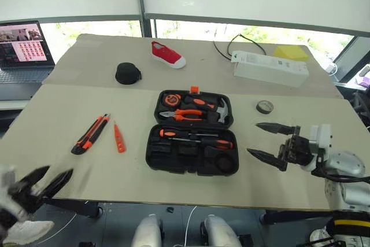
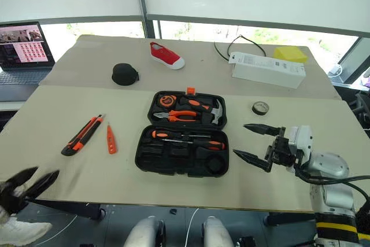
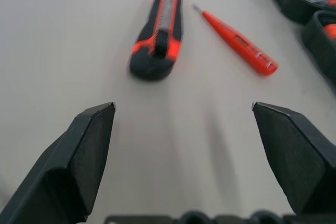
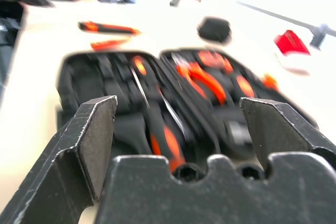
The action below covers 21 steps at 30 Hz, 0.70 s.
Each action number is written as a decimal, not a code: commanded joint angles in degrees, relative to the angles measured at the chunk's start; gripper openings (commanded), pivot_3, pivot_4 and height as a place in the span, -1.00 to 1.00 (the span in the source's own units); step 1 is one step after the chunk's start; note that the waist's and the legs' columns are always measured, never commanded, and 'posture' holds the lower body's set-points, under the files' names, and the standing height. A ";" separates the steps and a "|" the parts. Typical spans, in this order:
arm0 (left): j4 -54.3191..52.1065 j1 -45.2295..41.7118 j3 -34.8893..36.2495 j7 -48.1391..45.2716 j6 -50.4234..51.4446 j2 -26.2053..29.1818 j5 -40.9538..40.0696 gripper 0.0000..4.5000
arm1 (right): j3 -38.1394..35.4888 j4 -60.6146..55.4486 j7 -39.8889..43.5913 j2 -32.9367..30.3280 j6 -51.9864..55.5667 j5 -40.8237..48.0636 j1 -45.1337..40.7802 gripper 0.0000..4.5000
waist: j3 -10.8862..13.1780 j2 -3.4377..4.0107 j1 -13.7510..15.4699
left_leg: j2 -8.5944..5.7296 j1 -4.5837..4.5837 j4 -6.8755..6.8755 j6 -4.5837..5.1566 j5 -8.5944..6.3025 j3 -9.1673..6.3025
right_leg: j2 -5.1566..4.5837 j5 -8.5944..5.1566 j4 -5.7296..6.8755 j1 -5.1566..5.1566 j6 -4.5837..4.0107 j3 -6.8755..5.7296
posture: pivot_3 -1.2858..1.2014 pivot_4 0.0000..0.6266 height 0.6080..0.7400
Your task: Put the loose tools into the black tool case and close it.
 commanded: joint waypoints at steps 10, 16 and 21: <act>-0.98 -36.65 -16.87 56.30 31.22 -17.97 -7.93 1.00 | 3.94 -4.31 0.02 -1.50 6.20 2.12 -7.45 0.96 | 0.14 -0.19 -0.20 | -0.20 -0.12 -0.24 -0.04 -0.03 -0.70 | 0.01 0.06 -0.05 -0.06 0.05 0.02 | 0.03 -0.52 1.00; 4.69 -43.69 -20.83 61.60 35.18 -24.72 -0.68 1.00 | 4.65 -5.55 -0.42 -1.64 7.71 2.65 -7.59 0.96 | 0.15 -0.21 -0.18 | -0.25 -0.14 -0.24 -0.11 0.02 -0.74 | 0.03 0.06 -0.07 -0.03 0.04 -0.01 | 0.03 -0.52 1.00; 8.76 -46.42 -21.74 60.80 35.09 -28.09 5.53 1.00 | 4.70 -6.26 -0.62 -1.80 8.67 2.73 -7.82 0.96 | 0.14 -0.19 -0.09 | -0.36 -0.08 -0.24 -0.22 0.09 -0.74 | 0.02 0.06 -0.04 0.05 0.05 -0.02 | 0.03 -0.52 1.00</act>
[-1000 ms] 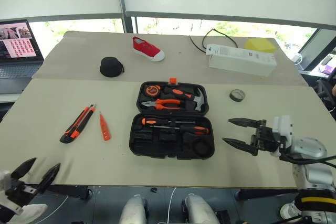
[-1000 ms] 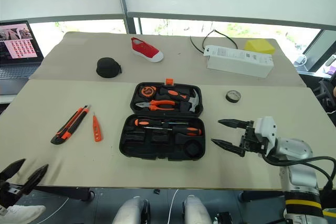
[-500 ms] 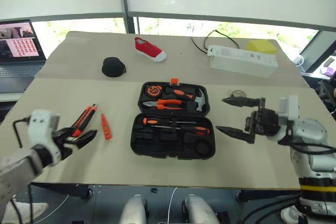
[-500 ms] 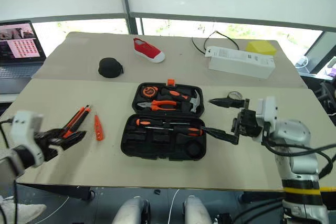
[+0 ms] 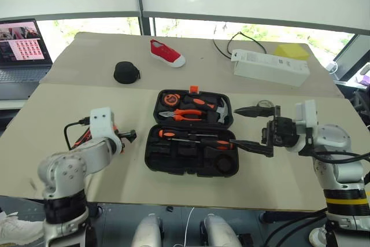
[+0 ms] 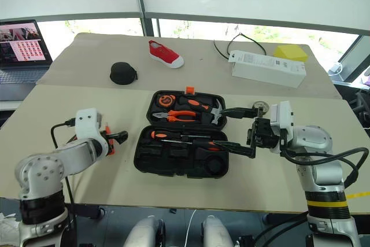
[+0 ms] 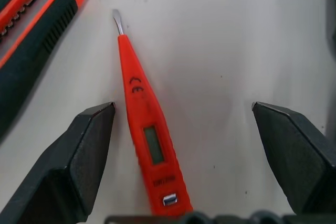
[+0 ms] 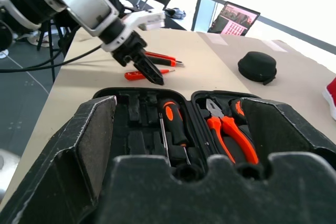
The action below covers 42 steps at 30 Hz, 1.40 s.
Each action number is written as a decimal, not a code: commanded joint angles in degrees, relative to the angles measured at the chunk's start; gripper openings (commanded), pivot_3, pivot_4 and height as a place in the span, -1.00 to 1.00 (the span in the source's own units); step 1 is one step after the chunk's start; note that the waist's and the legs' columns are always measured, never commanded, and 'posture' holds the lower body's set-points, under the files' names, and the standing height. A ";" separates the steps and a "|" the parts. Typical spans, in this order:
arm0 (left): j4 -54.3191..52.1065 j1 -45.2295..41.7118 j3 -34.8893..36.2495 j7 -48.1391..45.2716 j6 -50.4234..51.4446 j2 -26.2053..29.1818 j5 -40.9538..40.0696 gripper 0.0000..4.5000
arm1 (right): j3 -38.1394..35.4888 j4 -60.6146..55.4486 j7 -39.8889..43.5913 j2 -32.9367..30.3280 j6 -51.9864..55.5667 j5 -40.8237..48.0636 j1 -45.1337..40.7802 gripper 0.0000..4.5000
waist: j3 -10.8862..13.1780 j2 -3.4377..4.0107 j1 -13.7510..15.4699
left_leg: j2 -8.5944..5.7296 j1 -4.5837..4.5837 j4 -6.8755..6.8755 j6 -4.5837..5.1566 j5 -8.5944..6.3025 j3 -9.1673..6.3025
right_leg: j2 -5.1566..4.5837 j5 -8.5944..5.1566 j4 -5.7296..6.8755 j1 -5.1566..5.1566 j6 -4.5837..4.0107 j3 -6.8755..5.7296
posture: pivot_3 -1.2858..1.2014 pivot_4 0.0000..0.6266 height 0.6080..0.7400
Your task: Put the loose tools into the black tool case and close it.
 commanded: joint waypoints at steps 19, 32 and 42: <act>-3.75 4.08 2.65 -13.94 6.01 -1.71 16.09 -0.82 | -1.30 -3.85 -1.82 -0.46 1.48 1.70 -0.40 1.00 | -0.08 0.15 -0.36 | -0.15 0.32 -0.09 -0.05 0.03 -0.14 | -0.02 -0.01 -0.10 0.36 0.04 0.00 | 0.03 -0.52 1.00; -7.77 7.97 -12.07 -92.15 -39.18 31.32 15.41 -0.82 | -5.68 -6.61 -1.47 -6.82 5.42 3.96 5.66 1.00 | 0.17 0.14 0.50 | -0.11 -0.19 -0.29 -0.12 0.06 0.15 | -0.10 -0.03 -0.43 -0.12 -0.04 -0.08 | 0.03 -0.52 1.00; 15.12 -15.20 -40.84 -104.51 -57.81 25.41 42.67 -0.82 | -5.58 -11.86 -1.93 -13.64 7.76 -0.43 13.50 1.00 | 0.18 0.13 0.84 | -0.10 -0.55 -0.23 0.07 0.02 0.08 | 0.10 0.01 -0.78 -0.19 0.09 -0.07 | 0.03 -0.52 1.00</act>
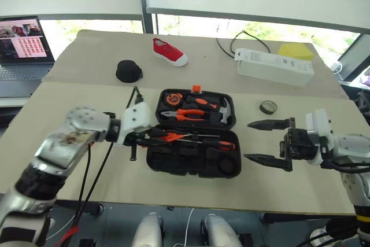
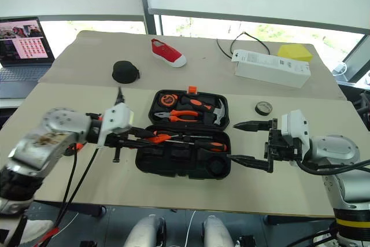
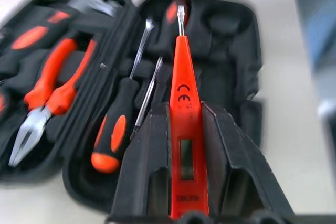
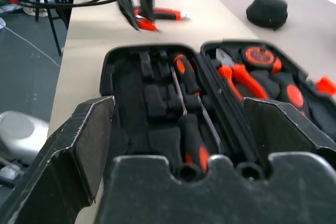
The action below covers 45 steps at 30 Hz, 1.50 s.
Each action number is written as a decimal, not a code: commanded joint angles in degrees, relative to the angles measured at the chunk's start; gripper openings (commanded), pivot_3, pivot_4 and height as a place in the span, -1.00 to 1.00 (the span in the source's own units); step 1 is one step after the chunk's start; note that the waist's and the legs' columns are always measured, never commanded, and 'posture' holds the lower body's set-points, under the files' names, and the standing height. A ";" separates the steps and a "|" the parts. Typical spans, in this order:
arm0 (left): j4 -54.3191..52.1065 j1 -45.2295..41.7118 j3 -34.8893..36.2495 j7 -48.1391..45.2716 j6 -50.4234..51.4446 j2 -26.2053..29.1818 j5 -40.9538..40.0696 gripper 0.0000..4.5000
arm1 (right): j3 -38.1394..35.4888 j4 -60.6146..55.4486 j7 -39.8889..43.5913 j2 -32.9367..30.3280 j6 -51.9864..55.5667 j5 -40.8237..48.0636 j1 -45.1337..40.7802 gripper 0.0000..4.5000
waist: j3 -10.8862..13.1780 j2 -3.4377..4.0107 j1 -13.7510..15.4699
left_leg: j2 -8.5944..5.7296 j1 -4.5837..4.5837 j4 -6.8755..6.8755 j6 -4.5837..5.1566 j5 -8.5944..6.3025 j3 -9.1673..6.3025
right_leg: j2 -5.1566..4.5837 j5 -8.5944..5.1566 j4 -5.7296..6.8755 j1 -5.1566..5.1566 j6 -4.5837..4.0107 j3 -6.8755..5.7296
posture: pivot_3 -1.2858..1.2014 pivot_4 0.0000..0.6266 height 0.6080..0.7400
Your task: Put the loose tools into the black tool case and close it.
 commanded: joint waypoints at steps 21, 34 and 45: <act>8.61 -9.70 -12.65 -6.83 1.78 -9.00 17.64 -0.82 | -2.59 -8.22 -6.40 -1.04 5.58 2.17 5.49 1.00 | 0.00 0.00 0.40 | -0.04 -0.07 0.21 0.08 -0.04 -0.13 | -0.01 0.04 0.00 0.10 0.13 -0.03 | 0.03 -0.52 1.00; 7.78 -6.80 -0.75 -6.48 -0.83 -12.56 8.24 0.40 | -1.45 -9.49 -7.63 -0.35 7.57 4.43 3.39 1.00 | -0.02 0.04 0.96 | -0.01 -0.26 0.54 0.11 -0.06 -0.24 | -0.03 0.06 0.11 0.10 0.18 -0.18 | 0.03 -0.52 1.00; 15.46 -2.07 9.07 -10.26 -8.63 -12.20 -0.30 0.09 | -1.49 -8.95 -7.89 0.73 7.90 5.12 3.40 1.00 | -0.02 0.05 0.31 | -0.01 -0.34 1.00 0.29 -0.17 -0.25 | -0.03 0.07 0.44 0.07 0.25 -0.16 | 0.03 -0.52 1.00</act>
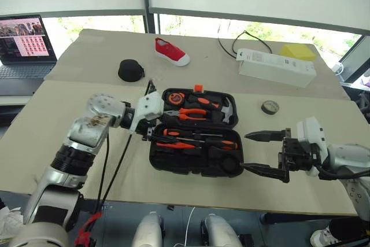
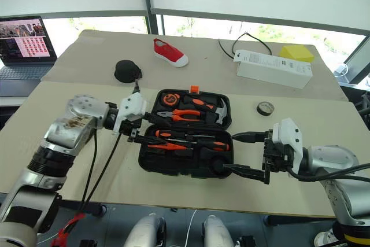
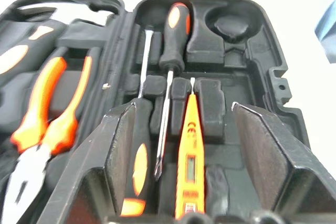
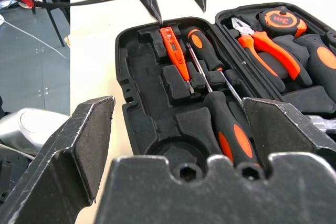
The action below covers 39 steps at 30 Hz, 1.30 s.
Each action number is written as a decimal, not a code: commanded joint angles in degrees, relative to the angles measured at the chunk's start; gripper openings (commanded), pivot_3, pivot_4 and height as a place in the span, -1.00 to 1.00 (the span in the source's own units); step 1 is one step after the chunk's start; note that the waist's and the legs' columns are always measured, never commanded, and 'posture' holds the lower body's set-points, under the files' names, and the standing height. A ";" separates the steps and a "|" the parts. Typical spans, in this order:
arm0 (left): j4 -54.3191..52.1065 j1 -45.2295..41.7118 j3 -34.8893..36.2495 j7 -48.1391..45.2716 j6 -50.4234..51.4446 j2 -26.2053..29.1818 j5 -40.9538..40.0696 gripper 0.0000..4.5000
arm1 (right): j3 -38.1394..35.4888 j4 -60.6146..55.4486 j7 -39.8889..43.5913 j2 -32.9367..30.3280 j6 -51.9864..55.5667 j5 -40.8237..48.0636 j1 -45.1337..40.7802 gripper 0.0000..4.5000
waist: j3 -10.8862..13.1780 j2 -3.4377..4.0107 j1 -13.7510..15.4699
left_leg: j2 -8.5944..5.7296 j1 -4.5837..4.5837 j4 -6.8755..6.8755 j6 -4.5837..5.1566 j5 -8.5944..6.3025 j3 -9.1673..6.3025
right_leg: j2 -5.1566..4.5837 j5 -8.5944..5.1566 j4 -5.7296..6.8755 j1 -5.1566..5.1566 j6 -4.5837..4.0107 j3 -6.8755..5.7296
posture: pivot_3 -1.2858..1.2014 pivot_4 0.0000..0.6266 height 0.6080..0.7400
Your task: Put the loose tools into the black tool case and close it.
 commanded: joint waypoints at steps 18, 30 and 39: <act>11.49 8.53 -3.99 4.17 -12.92 -4.29 7.58 -0.98 | -1.37 -2.29 -2.74 3.03 -0.53 1.41 -0.43 1.00 | -0.02 0.02 0.11 | 0.00 0.06 0.05 0.00 0.00 0.00 | 0.00 0.01 0.07 0.07 0.01 0.00 | 0.03 -0.52 1.00; -1.86 23.00 18.91 17.11 -12.87 -4.23 -5.53 -0.32 | -4.99 3.28 1.03 7.00 -12.33 -1.76 2.03 1.00 | -0.09 0.08 -0.61 | 0.12 0.26 0.02 0.00 0.00 -0.02 | 0.04 0.01 0.29 0.05 0.00 0.12 | 0.03 -0.52 1.00; -13.62 55.14 46.77 21.19 -14.38 -2.63 -15.18 0.99 | -3.87 8.32 4.83 11.62 -23.47 -2.93 2.68 1.00 | -0.08 0.09 -1.56 | 0.28 0.55 -0.13 -0.02 -0.03 0.01 | -0.02 0.01 0.26 0.14 -0.05 0.22 | 0.03 -0.52 1.00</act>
